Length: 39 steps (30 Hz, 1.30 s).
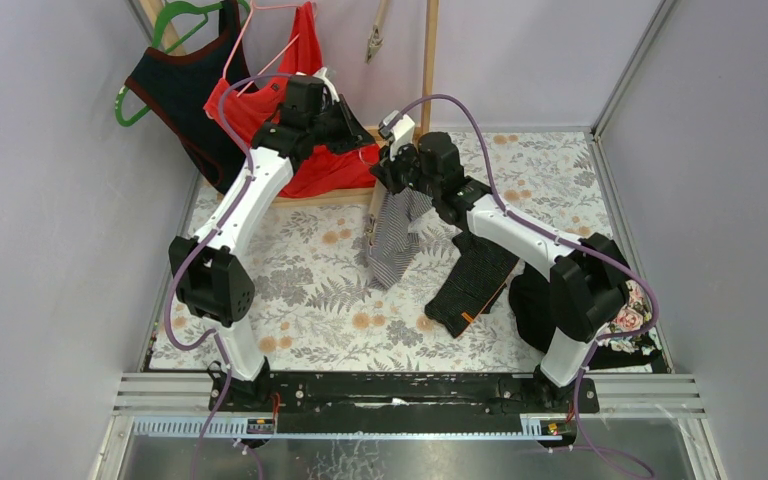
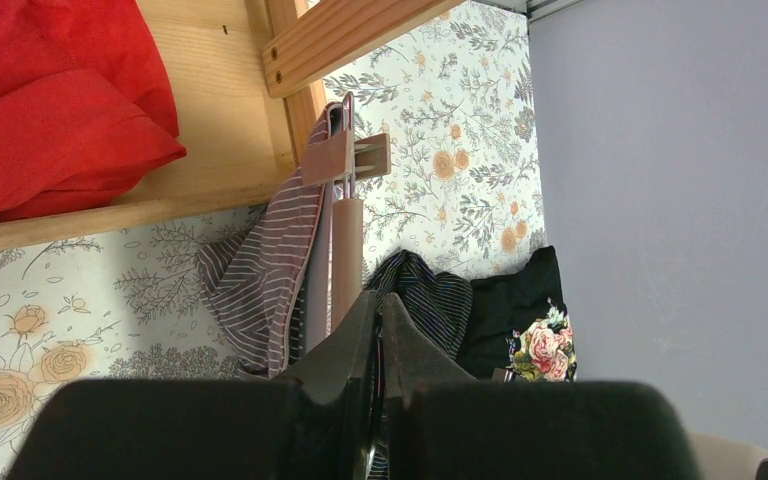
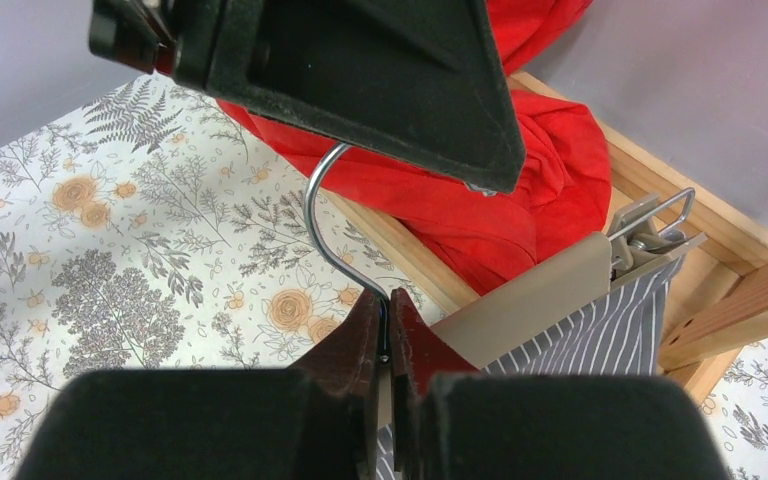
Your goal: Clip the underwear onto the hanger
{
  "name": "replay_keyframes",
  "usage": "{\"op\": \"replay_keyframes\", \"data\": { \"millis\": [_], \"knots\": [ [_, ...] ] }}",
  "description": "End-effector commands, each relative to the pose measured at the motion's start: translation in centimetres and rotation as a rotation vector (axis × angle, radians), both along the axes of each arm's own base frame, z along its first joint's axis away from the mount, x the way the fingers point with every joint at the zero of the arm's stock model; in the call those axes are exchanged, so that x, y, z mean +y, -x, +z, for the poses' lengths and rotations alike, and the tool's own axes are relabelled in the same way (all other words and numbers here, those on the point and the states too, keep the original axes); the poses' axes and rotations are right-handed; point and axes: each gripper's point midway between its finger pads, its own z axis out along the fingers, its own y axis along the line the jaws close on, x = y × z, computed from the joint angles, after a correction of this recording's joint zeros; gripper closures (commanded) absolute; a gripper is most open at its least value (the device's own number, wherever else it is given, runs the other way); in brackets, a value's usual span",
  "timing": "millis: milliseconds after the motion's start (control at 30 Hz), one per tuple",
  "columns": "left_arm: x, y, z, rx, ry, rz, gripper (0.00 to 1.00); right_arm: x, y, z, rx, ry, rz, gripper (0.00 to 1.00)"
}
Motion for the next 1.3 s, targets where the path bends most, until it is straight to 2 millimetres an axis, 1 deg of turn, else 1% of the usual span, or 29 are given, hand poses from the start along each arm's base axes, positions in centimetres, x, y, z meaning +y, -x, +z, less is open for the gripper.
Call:
{"op": "replay_keyframes", "data": {
  "millis": [0,33,67,100,233,267,333,433,467,500,600,733,767,800,900,933,967,1033,1067,1133,1233,1267],
  "knots": [
    [0.0,0.5,2.8,-0.077,0.025,-0.012,1.00,0.1,-0.5,3.5,-0.085,-0.072,-0.024,0.96],
    [0.0,0.5,2.8,-0.080,0.024,-0.010,0.99,0.1,-0.4,3.6,-0.089,-0.076,-0.024,0.97],
    [0.0,0.5,2.8,-0.082,0.024,-0.006,0.96,0.0,-0.4,3.5,-0.089,-0.078,-0.027,0.99],
    [0.1,0.4,2.8,-0.083,0.024,-0.002,0.92,0.0,-0.4,3.6,-0.093,-0.083,-0.028,1.00],
    [0.2,0.2,2.9,-0.086,0.031,0.009,0.76,-0.3,-0.2,3.6,-0.106,-0.095,-0.035,1.00],
    [0.2,0.2,3.0,-0.088,0.036,0.012,0.71,-0.4,-0.2,3.8,-0.114,-0.101,-0.042,1.00],
    [0.3,0.1,3.3,-0.095,0.043,0.017,0.63,-0.7,0.0,4.2,-0.141,-0.124,-0.050,1.00],
    [0.6,0.1,3.8,-0.105,0.044,0.035,0.44,-1.2,0.2,3.9,-0.172,-0.143,-0.063,1.00],
    [0.9,0.0,3.9,-0.107,0.042,0.048,0.40,-1.5,0.5,4.7,-0.193,-0.159,-0.063,1.00],
    [1.3,0.0,4.0,-0.109,0.039,0.064,0.35,-1.7,0.7,5.0,-0.205,-0.165,-0.065,1.00],
    [3.1,-0.2,4.1,-0.120,0.015,0.143,0.34,-1.8,1.4,5.7,-0.231,-0.182,-0.048,1.00],
    [6.8,0.3,4.7,-0.162,0.030,0.284,0.32,-1.4,2.7,7.5,-0.263,-0.215,0.019,1.00],
    [7.9,0.6,5.0,-0.177,0.055,0.316,0.32,-1.1,3.0,8.0,-0.264,-0.220,0.046,1.00],
    [9.3,1.3,6.1,-0.209,0.086,0.351,0.32,-0.7,3.3,8.5,-0.266,-0.229,0.072,1.00],
    [12.2,2.8,6.7,-0.247,0.135,0.434,0.31,0.4,3.8,10.1,-0.266,-0.251,0.138,1.00],
    [13.0,3.2,6.3,-0.244,0.137,0.460,0.31,0.8,3.9,10.6,-0.266,-0.254,0.156,1.00],
    [13.7,3.8,6.6,-0.254,0.140,0.482,0.28,1.2,3.8,11.1,-0.270,-0.254,0.167,1.00],
    [14.7,4.7,7.0,-0.275,0.138,0.511,0.27,2.0,3.8,12.0,-0.282,-0.254,0.184,1.00],
    [15.0,5.1,7.3,-0.285,0.133,0.520,0.26,2.4,3.8,12.8,-0.296,-0.258,0.191,1.00],
    [15.6,5.7,7.5,-0.292,0.120,0.535,0.25,3.5,3.5,13.2,-0.299,-0.246,0.199,1.00],
    [15.8,6.3,7.4,-0.292,0.116,0.538,0.24,4.9,2.8,14.7,-0.315,-0.235,0.204,1.00],
    [15.7,6.4,7.3,-0.291,0.117,0.533,0.24,5.2,2.5,14.9,-0.312,-0.231,0.206,1.00]
  ]
}}
